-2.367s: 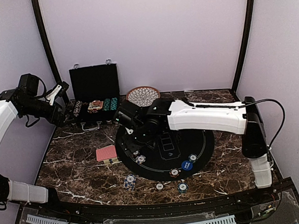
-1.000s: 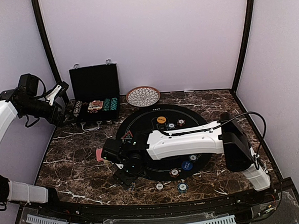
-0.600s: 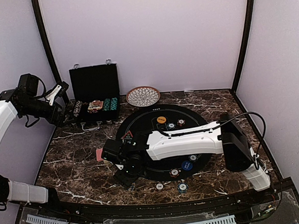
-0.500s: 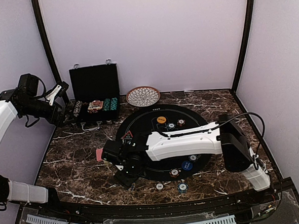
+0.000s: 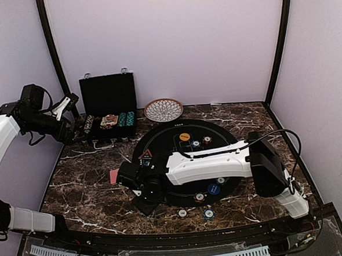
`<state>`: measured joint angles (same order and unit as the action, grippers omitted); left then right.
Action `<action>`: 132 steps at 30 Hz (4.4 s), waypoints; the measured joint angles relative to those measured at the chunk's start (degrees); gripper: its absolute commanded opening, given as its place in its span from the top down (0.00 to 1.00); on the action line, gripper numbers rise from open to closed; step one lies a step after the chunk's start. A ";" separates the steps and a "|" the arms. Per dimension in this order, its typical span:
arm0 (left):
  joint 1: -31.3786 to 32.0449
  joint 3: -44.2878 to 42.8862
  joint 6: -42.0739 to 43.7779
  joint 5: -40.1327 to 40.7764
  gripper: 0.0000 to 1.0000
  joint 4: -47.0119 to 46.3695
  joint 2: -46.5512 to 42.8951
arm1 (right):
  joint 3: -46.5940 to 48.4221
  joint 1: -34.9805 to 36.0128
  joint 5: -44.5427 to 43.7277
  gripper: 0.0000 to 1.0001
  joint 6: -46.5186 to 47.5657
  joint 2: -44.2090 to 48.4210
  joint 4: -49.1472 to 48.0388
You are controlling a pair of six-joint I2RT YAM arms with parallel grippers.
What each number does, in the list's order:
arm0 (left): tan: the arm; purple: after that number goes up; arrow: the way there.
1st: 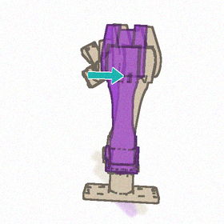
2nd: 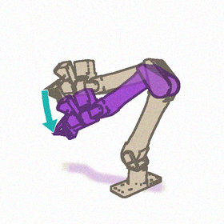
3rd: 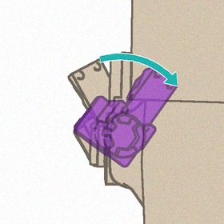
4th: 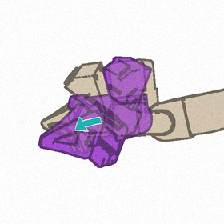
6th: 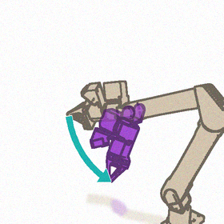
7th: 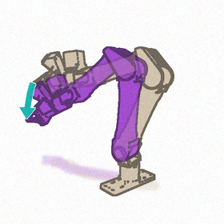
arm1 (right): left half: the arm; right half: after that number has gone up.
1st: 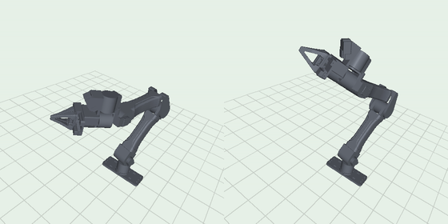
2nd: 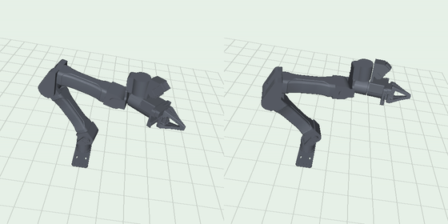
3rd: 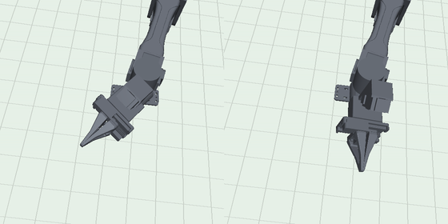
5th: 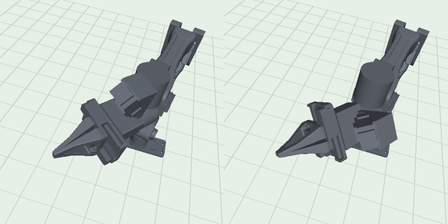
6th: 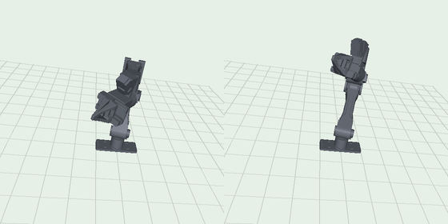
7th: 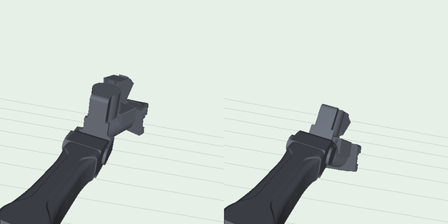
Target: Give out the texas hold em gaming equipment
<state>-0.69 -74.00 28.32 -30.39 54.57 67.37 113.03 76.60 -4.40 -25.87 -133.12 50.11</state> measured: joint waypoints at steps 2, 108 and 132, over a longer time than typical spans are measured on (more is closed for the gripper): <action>0.00 0.00 0.00 0.00 0.01 0.00 0.00 | 0.00 0.00 0.00 0.44 0.00 0.00 0.02; 0.00 1.03 1.11 0.44 0.01 0.02 -1.55 | -20.22 -41.51 -9.97 0.91 0.42 18.03 -4.04; 0.00 1.05 1.25 0.46 0.01 0.46 -1.73 | -24.39 -46.97 -7.15 0.58 0.09 11.72 -12.66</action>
<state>-0.69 -72.95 29.56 -29.93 55.02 65.65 88.64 29.63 -11.55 -25.78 -121.40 37.45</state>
